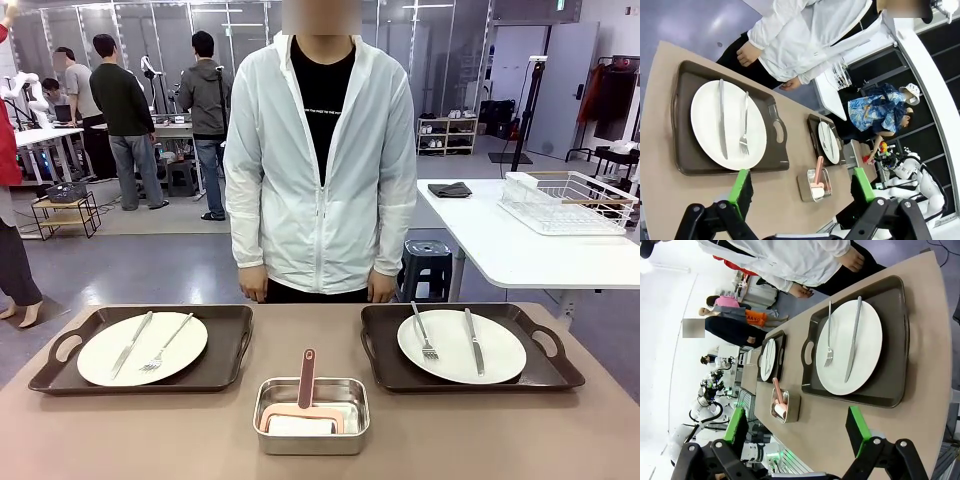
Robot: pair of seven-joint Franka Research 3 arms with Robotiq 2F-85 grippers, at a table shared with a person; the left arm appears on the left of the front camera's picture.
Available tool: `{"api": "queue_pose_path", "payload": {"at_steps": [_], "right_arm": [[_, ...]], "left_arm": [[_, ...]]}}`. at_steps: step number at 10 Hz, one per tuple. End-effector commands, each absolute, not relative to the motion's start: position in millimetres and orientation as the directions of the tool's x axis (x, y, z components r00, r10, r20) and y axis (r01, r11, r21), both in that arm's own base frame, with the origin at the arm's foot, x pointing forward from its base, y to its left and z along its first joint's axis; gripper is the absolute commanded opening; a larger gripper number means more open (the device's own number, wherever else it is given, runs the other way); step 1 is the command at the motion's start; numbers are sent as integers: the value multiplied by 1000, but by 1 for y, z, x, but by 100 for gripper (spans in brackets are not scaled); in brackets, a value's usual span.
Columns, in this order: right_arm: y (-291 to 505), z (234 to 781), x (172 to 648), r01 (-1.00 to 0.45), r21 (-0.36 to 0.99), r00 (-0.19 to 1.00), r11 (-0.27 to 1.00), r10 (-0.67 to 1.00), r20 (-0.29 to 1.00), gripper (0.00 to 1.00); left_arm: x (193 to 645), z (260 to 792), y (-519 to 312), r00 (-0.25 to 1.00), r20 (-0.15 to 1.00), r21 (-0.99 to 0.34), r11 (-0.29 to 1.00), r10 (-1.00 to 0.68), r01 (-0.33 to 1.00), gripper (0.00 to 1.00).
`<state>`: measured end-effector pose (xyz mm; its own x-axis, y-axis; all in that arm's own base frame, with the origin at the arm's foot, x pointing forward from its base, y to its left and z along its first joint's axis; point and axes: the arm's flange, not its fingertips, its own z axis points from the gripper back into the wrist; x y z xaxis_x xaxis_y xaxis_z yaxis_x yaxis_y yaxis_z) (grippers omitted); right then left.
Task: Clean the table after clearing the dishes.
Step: When the left (or right) Handle tray is removed, use the left hand (or right hand) to clean the left (or right) side of the table with the Lint Roller.
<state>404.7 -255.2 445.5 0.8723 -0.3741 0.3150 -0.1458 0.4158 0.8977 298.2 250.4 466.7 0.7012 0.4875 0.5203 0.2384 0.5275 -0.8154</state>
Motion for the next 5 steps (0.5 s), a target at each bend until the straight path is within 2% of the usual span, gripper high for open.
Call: {"api": "queue_pose_path", "payload": {"at_steps": [1, 5], "right_arm": [[-257, 447, 402, -147, 898, 871, 415, -375, 316, 100], [-257, 447, 402, -147, 898, 871, 415, -375, 316, 100]], "left_arm": [[296, 470, 254, 695, 526, -813, 530, 491, 241, 100], [296, 470, 254, 695, 526, -813, 530, 491, 241, 100]]}}
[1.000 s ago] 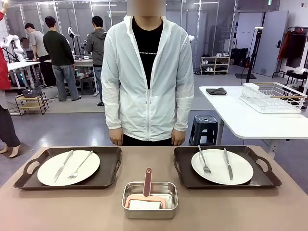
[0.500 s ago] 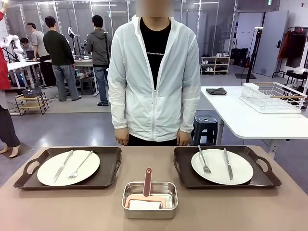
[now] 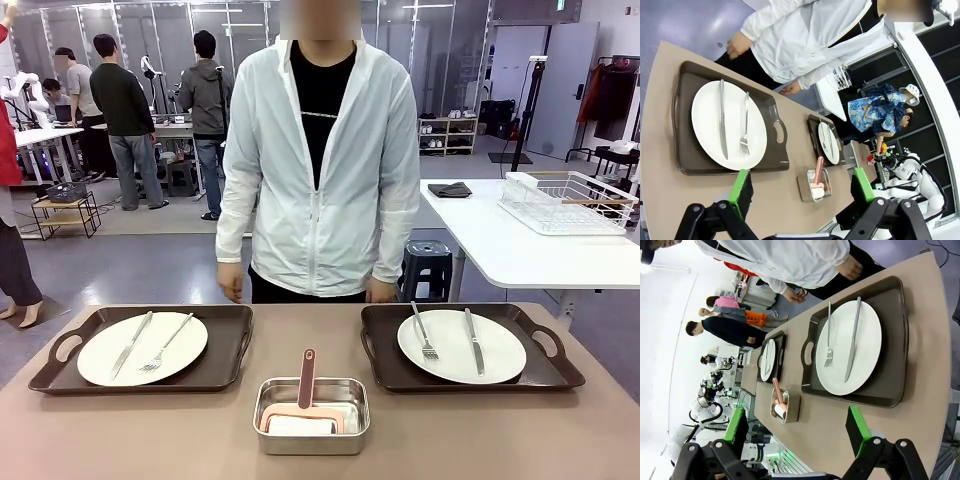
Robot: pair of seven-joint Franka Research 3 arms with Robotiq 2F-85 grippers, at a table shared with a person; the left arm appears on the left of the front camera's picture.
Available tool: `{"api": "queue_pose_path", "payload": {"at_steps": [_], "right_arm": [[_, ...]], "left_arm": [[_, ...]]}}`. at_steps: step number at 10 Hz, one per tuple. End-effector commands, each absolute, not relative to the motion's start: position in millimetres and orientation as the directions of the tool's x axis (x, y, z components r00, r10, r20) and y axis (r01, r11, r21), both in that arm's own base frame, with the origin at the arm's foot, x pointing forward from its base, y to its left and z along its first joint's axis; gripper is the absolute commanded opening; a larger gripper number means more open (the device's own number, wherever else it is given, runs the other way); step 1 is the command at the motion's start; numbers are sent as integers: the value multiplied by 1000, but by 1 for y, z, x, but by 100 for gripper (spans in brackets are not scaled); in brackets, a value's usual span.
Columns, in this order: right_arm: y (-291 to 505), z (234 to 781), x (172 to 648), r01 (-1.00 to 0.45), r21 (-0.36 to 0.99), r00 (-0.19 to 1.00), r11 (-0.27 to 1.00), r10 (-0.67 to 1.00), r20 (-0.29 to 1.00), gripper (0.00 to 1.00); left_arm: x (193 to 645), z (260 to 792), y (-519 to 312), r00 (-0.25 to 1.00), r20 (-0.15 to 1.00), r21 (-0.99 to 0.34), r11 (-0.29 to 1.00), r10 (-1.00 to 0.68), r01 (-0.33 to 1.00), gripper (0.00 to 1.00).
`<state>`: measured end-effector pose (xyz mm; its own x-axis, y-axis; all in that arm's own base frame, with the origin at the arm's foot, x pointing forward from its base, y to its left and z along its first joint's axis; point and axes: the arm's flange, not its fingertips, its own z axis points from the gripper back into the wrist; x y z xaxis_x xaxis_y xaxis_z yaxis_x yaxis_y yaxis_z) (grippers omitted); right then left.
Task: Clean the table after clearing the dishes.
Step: When the left (or right) Handle tray is removed, use the left hand (or right hand) to clean the left (or right) side of the table with the Lint Roller.
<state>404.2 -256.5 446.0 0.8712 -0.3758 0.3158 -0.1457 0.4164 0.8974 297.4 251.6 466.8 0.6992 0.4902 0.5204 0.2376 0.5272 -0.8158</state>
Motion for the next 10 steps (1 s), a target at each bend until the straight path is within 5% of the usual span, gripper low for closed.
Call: {"api": "queue_pose_path", "payload": {"at_steps": [1, 10], "right_arm": [[-257, 447, 402, -147, 898, 871, 415, -375, 316, 100], [-257, 447, 402, -147, 898, 871, 415, -375, 316, 100]], "left_arm": [[296, 470, 254, 695, 526, -813, 530, 491, 241, 100], [296, 470, 254, 695, 526, -813, 530, 491, 241, 100]]}}
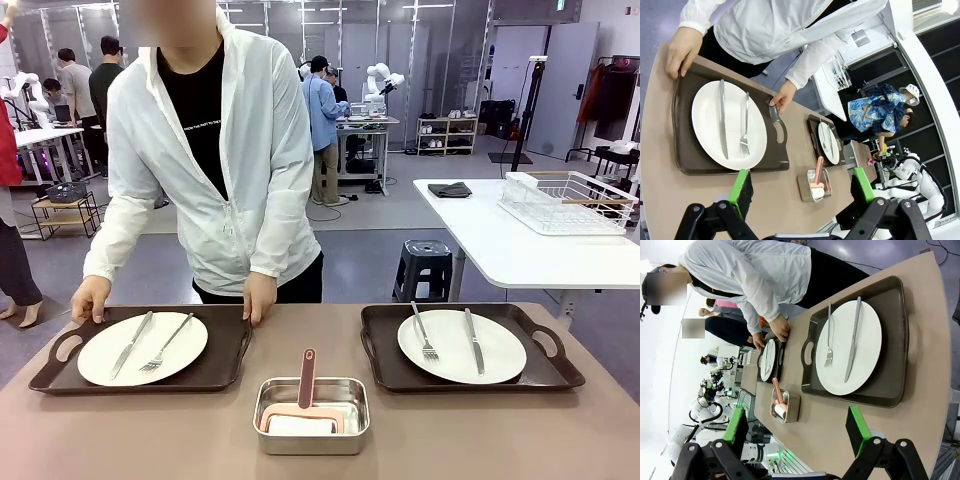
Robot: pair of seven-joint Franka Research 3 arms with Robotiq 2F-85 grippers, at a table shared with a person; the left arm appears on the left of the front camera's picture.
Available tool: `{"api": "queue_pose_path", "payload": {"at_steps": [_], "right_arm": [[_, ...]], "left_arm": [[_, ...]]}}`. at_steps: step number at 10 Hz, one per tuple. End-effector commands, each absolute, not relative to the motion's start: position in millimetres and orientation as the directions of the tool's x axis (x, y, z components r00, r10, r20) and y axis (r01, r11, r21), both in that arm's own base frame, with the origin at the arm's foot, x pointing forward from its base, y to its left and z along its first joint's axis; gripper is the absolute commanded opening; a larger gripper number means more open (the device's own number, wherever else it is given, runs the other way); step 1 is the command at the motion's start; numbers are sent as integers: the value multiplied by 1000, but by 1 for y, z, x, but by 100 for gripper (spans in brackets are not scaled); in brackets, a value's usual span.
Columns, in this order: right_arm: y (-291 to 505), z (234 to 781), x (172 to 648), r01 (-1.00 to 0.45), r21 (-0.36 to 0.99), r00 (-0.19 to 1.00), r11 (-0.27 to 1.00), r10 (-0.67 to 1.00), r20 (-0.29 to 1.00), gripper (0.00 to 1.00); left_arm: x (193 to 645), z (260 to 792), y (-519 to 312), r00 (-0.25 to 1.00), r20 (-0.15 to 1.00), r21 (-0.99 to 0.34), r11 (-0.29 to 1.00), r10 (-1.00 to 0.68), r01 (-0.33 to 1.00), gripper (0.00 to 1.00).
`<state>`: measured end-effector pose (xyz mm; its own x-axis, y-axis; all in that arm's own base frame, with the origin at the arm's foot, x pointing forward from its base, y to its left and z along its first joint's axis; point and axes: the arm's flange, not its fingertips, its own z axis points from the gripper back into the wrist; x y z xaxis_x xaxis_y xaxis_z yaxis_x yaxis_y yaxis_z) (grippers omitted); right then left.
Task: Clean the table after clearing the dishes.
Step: When the left (or right) Handle tray is removed, use the left hand (or right hand) to clean the left (or right) side of the table with the Lint Roller.
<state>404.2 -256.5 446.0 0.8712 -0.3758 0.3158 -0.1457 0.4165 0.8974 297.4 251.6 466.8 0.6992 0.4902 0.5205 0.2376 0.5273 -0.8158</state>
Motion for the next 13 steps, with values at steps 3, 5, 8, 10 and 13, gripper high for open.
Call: {"api": "queue_pose_path", "payload": {"at_steps": [3, 5, 8, 10, 13], "right_arm": [[-257, 447, 402, -147, 898, 871, 415, -375, 316, 100], [-257, 447, 402, -147, 898, 871, 415, -375, 316, 100], [-257, 447, 402, -147, 898, 871, 415, -375, 316, 100], [-257, 447, 402, -147, 898, 871, 415, -375, 316, 100], [-257, 447, 402, -147, 898, 871, 415, -375, 316, 100]], "left_arm": [[296, 470, 254, 695, 526, -813, 530, 491, 241, 100], [296, 470, 254, 695, 526, -813, 530, 491, 241, 100], [296, 470, 254, 695, 526, -813, 530, 491, 241, 100], [296, 470, 254, 695, 526, -813, 530, 491, 241, 100], [327, 491, 222, 725, 641, -692, 597, 250, 406, 100]]}}
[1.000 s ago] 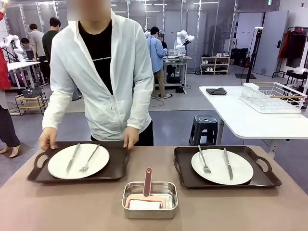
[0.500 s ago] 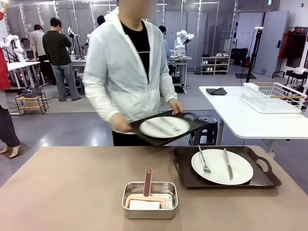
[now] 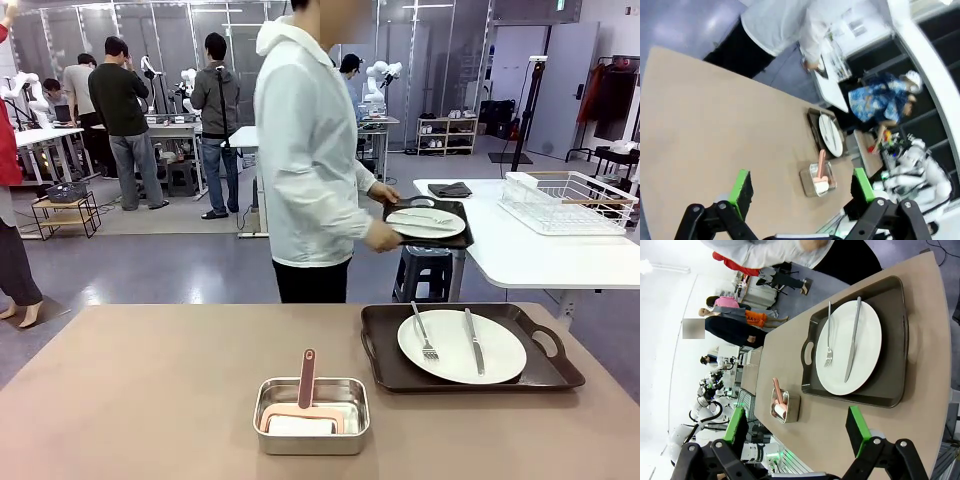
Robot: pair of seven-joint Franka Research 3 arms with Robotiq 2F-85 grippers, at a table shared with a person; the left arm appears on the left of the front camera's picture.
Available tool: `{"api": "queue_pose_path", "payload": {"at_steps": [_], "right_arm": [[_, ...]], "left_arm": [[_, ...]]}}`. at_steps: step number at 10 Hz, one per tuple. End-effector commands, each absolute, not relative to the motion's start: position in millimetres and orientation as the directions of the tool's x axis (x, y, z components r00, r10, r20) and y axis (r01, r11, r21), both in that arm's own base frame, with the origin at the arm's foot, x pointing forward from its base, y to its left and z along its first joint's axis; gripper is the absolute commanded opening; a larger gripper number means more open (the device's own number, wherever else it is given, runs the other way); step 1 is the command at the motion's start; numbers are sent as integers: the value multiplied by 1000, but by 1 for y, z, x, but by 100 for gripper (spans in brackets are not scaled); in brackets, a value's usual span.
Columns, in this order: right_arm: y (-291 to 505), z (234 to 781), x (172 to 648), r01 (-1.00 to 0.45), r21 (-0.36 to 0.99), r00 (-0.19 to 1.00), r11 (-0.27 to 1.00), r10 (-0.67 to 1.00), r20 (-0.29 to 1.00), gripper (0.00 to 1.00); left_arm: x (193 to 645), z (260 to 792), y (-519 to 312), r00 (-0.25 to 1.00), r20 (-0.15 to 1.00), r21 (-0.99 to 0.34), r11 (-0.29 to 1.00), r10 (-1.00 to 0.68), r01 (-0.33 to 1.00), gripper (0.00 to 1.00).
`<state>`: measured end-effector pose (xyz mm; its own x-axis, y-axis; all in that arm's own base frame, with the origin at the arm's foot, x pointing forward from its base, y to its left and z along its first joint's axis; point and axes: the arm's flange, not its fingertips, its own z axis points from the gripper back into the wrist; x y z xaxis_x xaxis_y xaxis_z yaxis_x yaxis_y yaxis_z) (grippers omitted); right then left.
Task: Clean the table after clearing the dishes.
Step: When the left (or right) Handle tray is removed, use the left hand (or right hand) to clean the left (or right) side of the table with the Lint Roller.
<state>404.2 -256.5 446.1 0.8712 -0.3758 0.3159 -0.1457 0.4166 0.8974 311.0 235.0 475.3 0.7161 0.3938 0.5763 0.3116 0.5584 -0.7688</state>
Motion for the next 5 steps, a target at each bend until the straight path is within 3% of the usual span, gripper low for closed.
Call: {"api": "queue_pose_path", "payload": {"at_steps": [1, 3, 5], "right_arm": [[-257, 447, 402, -147, 898, 871, 415, -375, 316, 100], [-257, 447, 402, -147, 898, 871, 415, -375, 316, 100], [-257, 447, 402, -147, 898, 871, 415, -375, 316, 100]], "left_arm": [[349, 506, 206, 733, 663, -644, 613, 150, 457, 100], [407, 536, 148, 741, 653, -542, 585, -160, 603, 100], [447, 546, 86, 714, 602, -508, 518, -357, 688, 100]]}}
